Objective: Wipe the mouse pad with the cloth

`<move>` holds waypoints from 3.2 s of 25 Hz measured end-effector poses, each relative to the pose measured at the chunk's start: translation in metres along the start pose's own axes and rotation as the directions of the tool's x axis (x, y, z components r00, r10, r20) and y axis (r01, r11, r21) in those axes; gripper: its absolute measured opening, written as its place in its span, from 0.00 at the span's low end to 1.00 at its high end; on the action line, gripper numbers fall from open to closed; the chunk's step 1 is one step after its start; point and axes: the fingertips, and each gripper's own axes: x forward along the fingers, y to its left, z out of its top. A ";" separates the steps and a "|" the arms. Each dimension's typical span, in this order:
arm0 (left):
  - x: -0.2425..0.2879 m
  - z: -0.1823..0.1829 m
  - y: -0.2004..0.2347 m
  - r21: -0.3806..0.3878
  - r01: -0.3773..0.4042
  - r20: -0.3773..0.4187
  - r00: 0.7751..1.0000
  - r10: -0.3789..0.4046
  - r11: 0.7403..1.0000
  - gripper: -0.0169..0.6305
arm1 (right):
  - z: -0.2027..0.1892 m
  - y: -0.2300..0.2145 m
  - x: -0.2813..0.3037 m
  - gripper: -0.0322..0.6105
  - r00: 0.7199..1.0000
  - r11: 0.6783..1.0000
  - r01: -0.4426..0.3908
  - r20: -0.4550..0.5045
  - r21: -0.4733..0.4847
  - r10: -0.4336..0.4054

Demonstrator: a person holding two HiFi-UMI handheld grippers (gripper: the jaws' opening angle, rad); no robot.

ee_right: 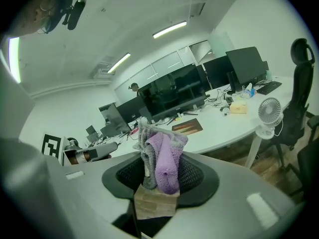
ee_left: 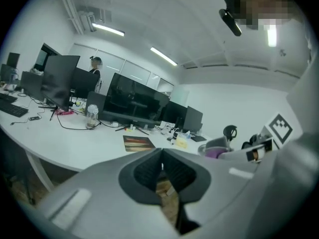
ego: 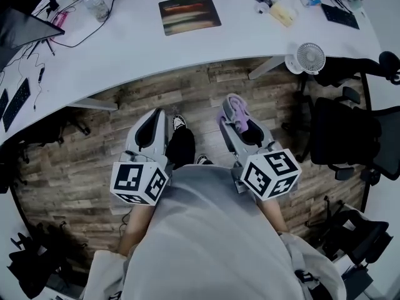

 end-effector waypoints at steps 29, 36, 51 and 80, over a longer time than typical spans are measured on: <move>0.130 0.065 0.130 -0.084 -0.016 -0.045 0.999 0.012 0.996 0.03 | 0.120 -0.014 0.169 0.31 1.000 0.987 -0.004 0.010 -0.162 0.005; 0.182 0.092 0.144 -0.060 -0.062 -0.069 0.996 0.058 0.996 0.03 | 0.170 -0.045 0.211 0.32 0.999 0.979 -0.034 0.018 -0.201 0.039; 0.294 0.117 0.158 -0.057 -0.159 -0.116 0.982 0.152 0.986 0.03 | 0.239 -0.125 0.312 0.32 0.985 0.972 -0.163 -0.086 -0.168 0.151; 0.363 0.012 0.205 -0.144 -0.296 -0.358 0.905 0.229 0.944 0.03 | 0.212 -0.106 0.460 0.33 0.861 0.919 -0.394 -0.342 0.021 0.377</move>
